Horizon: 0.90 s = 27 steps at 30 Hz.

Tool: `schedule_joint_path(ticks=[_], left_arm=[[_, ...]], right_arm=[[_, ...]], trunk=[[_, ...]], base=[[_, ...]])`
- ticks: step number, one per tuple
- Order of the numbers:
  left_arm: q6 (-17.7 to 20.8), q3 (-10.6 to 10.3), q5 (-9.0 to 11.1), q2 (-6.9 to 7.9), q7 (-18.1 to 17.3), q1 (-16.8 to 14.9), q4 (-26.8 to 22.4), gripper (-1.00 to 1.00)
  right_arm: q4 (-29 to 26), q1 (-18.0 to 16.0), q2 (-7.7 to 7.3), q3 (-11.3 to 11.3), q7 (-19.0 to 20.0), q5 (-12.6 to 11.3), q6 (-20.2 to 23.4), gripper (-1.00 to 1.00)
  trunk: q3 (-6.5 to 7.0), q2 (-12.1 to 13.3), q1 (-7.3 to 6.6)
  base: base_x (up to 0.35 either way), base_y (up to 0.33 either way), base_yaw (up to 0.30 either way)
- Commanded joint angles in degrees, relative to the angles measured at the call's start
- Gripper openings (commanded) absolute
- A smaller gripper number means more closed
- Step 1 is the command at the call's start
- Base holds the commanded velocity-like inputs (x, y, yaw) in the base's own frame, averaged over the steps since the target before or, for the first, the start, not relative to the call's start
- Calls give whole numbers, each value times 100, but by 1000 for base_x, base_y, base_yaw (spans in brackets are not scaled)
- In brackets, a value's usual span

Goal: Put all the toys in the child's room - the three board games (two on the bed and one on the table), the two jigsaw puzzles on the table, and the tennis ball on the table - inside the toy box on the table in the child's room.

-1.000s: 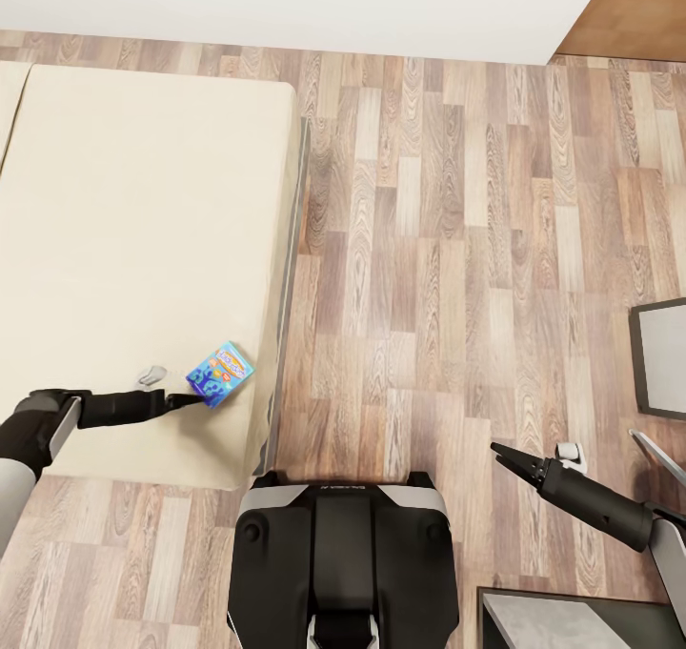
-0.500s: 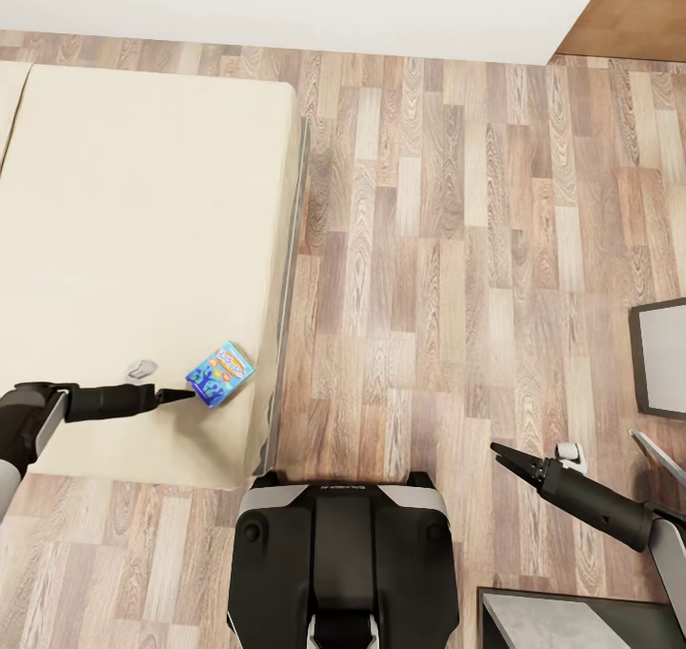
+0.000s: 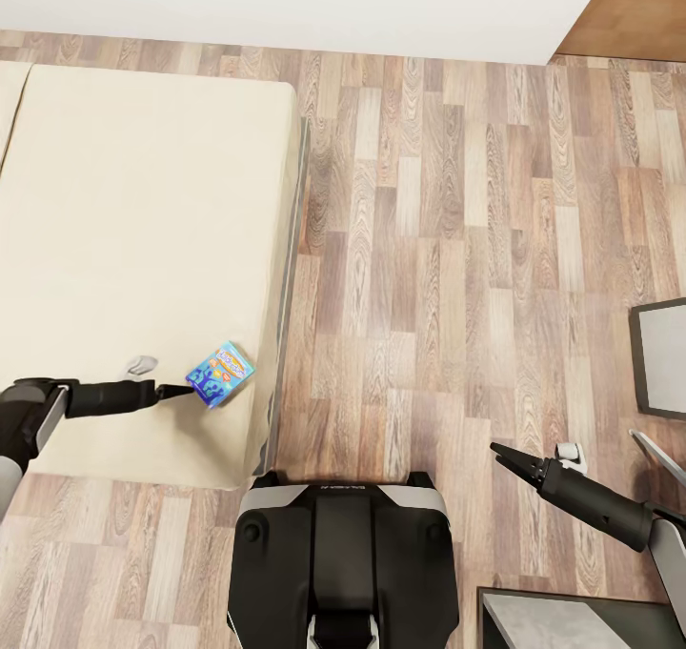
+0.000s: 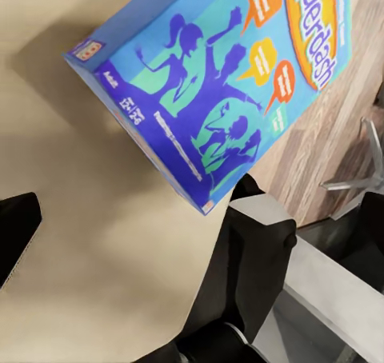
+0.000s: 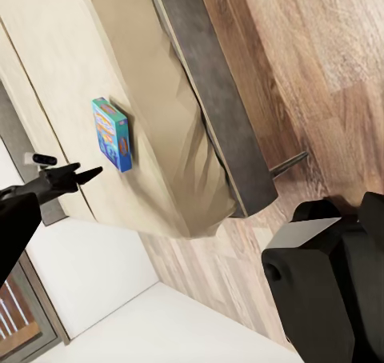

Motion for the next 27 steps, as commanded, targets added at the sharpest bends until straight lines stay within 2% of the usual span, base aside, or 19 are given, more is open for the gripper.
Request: schedule_joint_path(ticks=[1,10,21,27], left_arm=[[83,13,6,-4,36,-5,-1,100],[215,22,10,-21,408,-18,-3,100],[300,29,20,-39,640,-27,-10,100],[335,27,30,-171,914,-28,-97,100]], right_arm=[[0,-2,-1,-4,20,6,22,100],[0,-3,0,-4,19,6,22,100],[0,-2,0,-4,19,6,22,100],[0,-2,0,-4,19,6,22,100]], trunk=[[-5,-9,3],[-5,-9,3],[-5,-9,3],[-5,-9,3]], base=[[0,0,0],[0,0,0],[0,0,0],[0,0,0]])
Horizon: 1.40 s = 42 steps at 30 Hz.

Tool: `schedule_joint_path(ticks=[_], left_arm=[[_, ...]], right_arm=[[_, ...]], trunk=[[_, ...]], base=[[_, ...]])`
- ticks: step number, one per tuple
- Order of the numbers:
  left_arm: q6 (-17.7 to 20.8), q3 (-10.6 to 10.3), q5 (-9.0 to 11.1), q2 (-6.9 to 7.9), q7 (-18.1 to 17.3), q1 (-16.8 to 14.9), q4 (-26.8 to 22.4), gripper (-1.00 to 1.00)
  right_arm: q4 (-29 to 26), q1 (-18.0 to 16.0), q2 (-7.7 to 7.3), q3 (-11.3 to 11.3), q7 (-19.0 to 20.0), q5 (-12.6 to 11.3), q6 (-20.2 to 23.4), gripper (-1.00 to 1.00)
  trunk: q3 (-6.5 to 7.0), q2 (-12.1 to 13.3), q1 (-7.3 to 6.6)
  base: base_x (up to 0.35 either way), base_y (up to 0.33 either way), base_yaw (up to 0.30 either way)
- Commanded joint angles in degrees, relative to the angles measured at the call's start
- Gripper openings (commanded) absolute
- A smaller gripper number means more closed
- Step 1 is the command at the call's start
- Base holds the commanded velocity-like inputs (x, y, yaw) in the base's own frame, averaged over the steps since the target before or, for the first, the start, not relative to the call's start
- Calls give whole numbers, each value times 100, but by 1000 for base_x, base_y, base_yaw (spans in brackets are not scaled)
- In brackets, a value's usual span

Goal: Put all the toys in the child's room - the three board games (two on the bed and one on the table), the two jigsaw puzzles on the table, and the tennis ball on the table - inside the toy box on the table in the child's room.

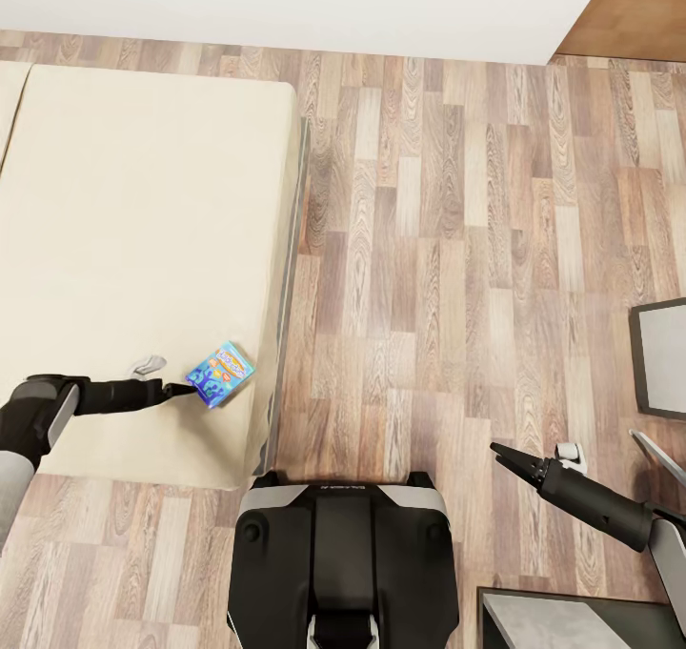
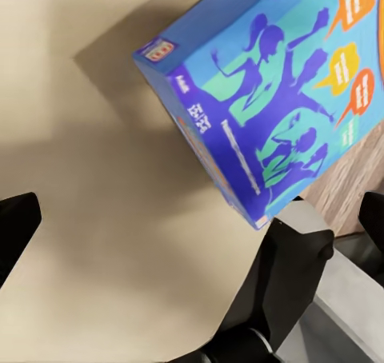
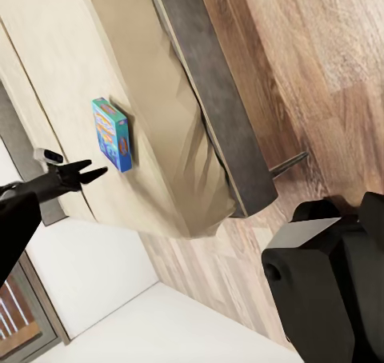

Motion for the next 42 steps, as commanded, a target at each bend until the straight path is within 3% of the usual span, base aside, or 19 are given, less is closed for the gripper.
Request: schedule_joint_path(ticks=[1,22,42], left_arm=[[56,12,8,-27,26,-2,-30,100],[661,1,5,-429,214,-6,-827,100],[714,20,-5,-457,218,-17,-857,100]], right_arm=[[0,-2,-1,-4,20,6,22,100],[0,-8,-2,-9,28,6,26,100],[0,-3,-2,-6,28,6,22,100]], trunk=[[-5,-9,3],[-5,-9,3],[-5,-9,3]], base=[[0,0,0],[0,0,0],[0,0,0]])
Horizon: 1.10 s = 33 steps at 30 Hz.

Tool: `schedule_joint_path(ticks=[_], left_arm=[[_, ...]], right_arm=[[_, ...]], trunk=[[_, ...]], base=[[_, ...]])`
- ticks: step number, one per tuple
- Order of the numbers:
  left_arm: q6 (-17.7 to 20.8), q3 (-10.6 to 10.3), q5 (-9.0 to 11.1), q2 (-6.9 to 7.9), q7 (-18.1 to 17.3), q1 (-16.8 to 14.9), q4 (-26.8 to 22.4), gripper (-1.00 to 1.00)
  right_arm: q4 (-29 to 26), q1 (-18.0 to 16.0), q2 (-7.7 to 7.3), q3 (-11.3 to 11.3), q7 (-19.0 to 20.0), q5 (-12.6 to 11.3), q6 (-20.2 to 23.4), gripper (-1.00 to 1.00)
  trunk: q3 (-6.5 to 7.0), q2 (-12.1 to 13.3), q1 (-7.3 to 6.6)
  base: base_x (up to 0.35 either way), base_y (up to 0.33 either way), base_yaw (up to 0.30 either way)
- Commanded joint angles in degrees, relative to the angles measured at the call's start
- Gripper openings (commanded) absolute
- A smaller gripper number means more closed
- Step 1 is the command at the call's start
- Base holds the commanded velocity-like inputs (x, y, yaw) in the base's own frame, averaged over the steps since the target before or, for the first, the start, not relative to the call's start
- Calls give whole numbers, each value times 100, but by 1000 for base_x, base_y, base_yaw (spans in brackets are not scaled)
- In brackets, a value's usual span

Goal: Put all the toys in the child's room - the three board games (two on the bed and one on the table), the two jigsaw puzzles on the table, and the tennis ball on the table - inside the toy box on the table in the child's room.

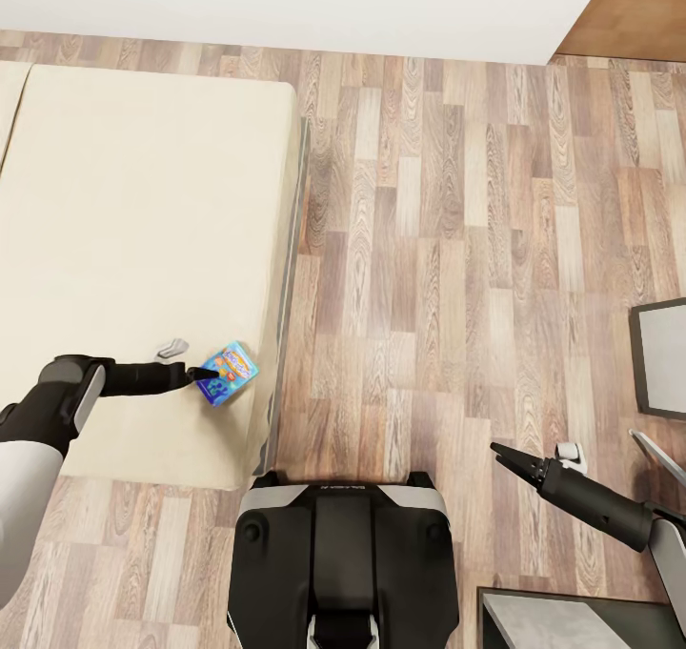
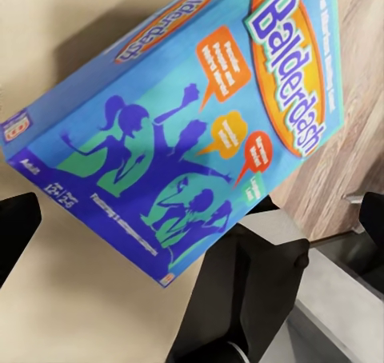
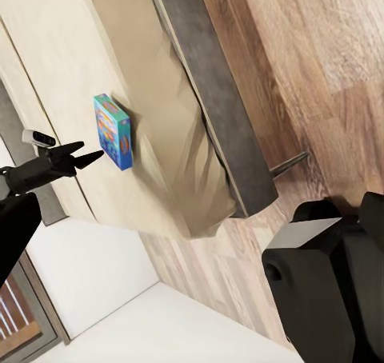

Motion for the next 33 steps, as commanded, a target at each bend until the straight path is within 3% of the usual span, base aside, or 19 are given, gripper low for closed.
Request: schedule_joint_path(ticks=[1,33], left_arm=[[44,11,5,-2,-15,-2,-1,100],[104,19,56,-16,-60,-4,-90,100]], right_arm=[[0,-2,0,-4,19,5,23,100],[0,-5,0,-11,19,5,22,100]], trunk=[[-5,-9,3],[-5,-9,3]], base=[[0,0,0],[0,0,0]])
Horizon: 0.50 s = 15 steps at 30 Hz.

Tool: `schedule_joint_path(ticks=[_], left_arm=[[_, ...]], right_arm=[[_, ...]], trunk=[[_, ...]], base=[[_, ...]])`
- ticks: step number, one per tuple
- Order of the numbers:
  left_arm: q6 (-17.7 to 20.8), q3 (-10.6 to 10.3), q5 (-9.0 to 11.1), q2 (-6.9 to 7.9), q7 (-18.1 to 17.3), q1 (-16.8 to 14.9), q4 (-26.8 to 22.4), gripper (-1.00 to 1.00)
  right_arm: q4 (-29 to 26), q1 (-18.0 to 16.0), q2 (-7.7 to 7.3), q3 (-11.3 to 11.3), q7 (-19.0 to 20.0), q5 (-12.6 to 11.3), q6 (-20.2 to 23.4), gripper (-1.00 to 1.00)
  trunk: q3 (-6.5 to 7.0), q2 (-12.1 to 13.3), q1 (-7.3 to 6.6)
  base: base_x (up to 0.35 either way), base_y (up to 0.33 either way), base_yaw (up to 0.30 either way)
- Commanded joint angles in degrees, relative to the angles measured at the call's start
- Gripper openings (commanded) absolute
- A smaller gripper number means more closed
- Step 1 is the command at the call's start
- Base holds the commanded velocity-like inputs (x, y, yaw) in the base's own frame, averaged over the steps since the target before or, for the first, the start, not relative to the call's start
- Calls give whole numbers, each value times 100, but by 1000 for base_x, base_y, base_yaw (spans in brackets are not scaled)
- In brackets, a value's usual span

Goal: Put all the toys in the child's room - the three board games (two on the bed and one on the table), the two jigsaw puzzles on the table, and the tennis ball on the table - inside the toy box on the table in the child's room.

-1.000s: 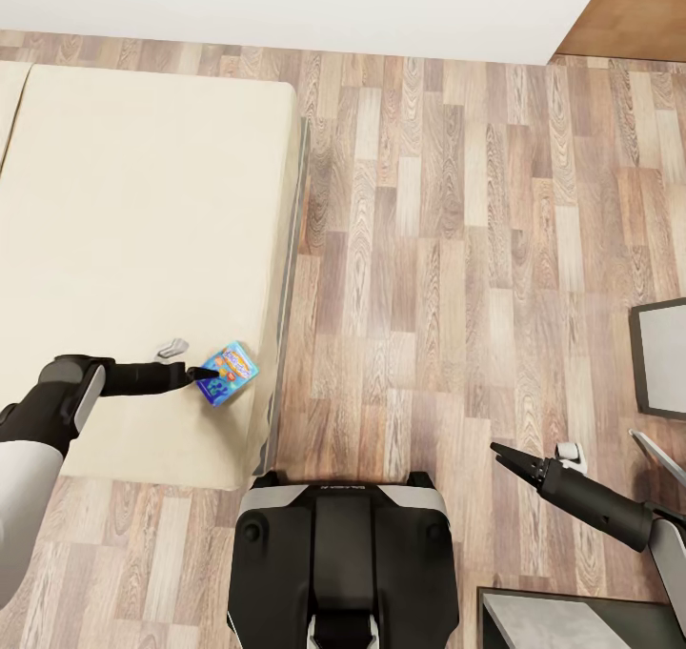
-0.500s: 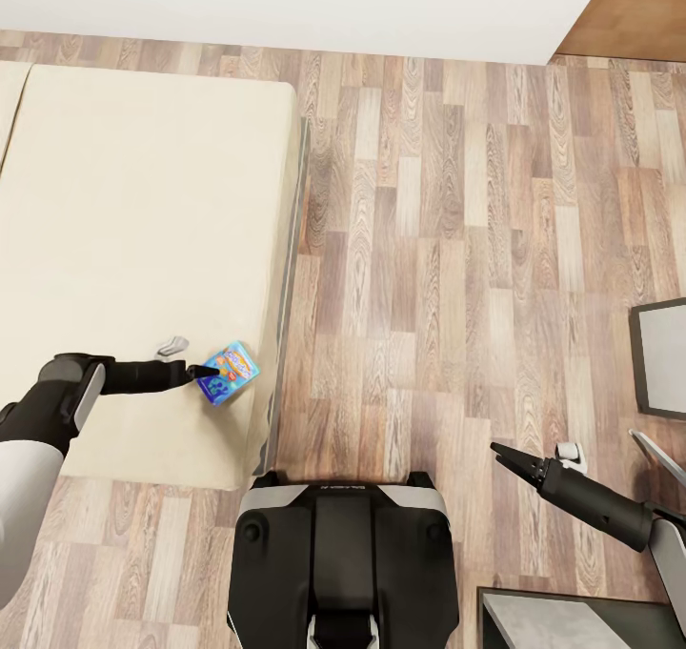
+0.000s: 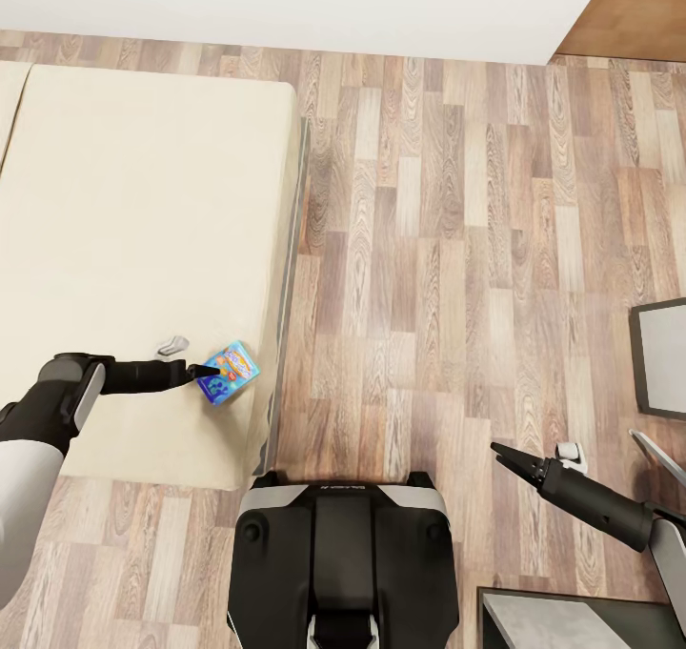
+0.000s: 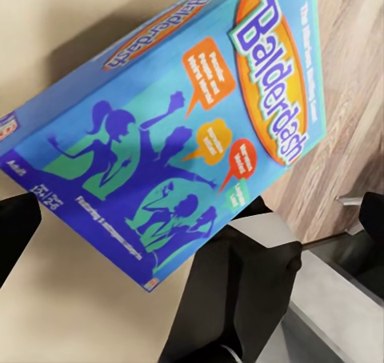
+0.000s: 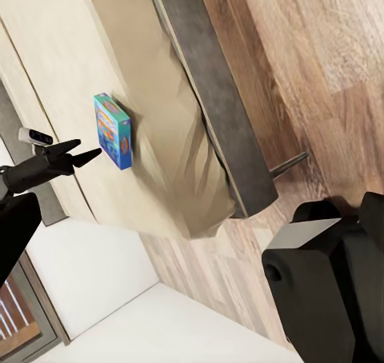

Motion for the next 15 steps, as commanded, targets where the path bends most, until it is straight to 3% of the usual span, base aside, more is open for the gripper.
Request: schedule_joint_path(ticks=[1,15], left_arm=[[46,8,10,-1,-15,-2,-1,100],[39,4,20,-1,-59,-2,0,100]], right_arm=[[0,-1,0,-5,19,6,22,100],[0,1,0,-4,19,6,22,100]], trunk=[[-5,-9,3],[-5,-9,3]], base=[[0,0,0],[0,0,0]])
